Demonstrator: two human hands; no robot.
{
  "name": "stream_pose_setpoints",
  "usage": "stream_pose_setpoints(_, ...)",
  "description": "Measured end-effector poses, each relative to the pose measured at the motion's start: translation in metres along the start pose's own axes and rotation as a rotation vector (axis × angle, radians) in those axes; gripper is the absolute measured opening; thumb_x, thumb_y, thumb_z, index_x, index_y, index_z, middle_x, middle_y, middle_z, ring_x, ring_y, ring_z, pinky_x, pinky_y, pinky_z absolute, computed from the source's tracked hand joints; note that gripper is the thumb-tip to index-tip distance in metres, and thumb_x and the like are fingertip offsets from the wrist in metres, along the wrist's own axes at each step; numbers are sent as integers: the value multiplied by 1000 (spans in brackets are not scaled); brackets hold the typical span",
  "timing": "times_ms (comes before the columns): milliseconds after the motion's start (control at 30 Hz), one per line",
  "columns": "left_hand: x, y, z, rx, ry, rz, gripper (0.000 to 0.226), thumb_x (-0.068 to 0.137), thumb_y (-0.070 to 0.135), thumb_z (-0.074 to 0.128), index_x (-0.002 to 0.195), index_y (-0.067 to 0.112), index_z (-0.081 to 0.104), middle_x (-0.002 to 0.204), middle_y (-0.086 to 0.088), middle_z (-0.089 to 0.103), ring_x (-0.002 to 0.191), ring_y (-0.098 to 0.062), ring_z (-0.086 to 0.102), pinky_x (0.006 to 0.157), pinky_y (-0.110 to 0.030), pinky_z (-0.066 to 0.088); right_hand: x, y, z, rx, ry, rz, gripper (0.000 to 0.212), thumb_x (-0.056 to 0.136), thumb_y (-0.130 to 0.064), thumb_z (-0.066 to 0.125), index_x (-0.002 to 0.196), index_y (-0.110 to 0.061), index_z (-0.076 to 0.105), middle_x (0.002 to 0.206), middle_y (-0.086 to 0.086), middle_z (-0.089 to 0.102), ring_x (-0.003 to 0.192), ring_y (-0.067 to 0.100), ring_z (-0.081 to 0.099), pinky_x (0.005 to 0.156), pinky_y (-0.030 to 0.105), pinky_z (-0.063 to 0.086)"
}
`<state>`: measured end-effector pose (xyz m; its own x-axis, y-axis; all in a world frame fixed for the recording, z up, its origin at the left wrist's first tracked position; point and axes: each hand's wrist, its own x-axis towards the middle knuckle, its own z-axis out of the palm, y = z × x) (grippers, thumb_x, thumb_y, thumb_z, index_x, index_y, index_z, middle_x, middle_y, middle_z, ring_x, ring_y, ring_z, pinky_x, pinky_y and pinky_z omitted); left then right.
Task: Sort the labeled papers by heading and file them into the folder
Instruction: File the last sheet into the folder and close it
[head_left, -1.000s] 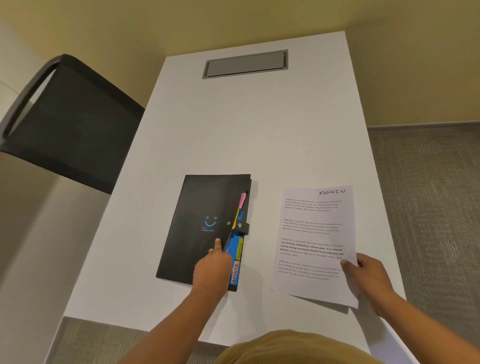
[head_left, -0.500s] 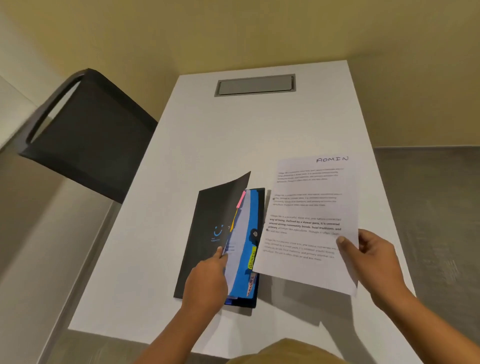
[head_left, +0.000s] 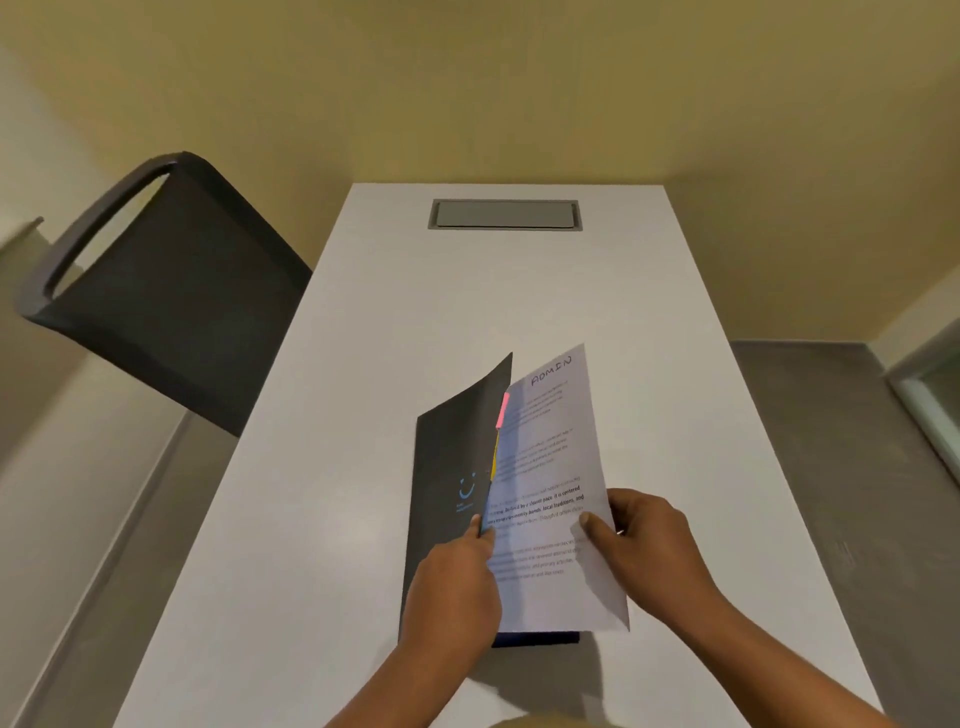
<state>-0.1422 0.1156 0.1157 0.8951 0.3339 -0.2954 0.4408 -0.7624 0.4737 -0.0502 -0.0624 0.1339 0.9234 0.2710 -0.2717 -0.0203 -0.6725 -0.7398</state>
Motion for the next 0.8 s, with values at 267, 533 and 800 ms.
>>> stream_pose_setpoints(267, 0, -3, -7, 12, -119, 61, 59, 98, 21, 51, 152, 24, 30, 138, 0, 54, 112, -18, 60, 91, -28, 54, 14, -27, 46, -85, 28, 36, 36, 95, -29, 60, 131, -22, 58, 79, -14, 66, 76, 6, 67, 71, 27, 58)
stream_pose_setpoints(533, 8, 1, -10, 77, -210, 57, 66, 94, 14, 60, 152, 20, 28, 142, -3, 53, 116, -20, 60, 98, -29, 49, 17, -19, 62, -107, -59, 110, 32, 95, -21, 60, 127, -20, 63, 98, -7, 71, 78, 6, 70, 74, 17, 53)
stream_pose_setpoints(800, 12, 21, -10, 90, -224, 89, 62, 94, 14, 59, 150, 19, 34, 152, -2, 41, 118, -21, 58, 94, -30, 51, 22, 3, 49, -131, 47, 165, 18, 91, -25, 65, 109, -26, 66, 107, -8, 70, 81, 8, 65, 70, 23, 57)
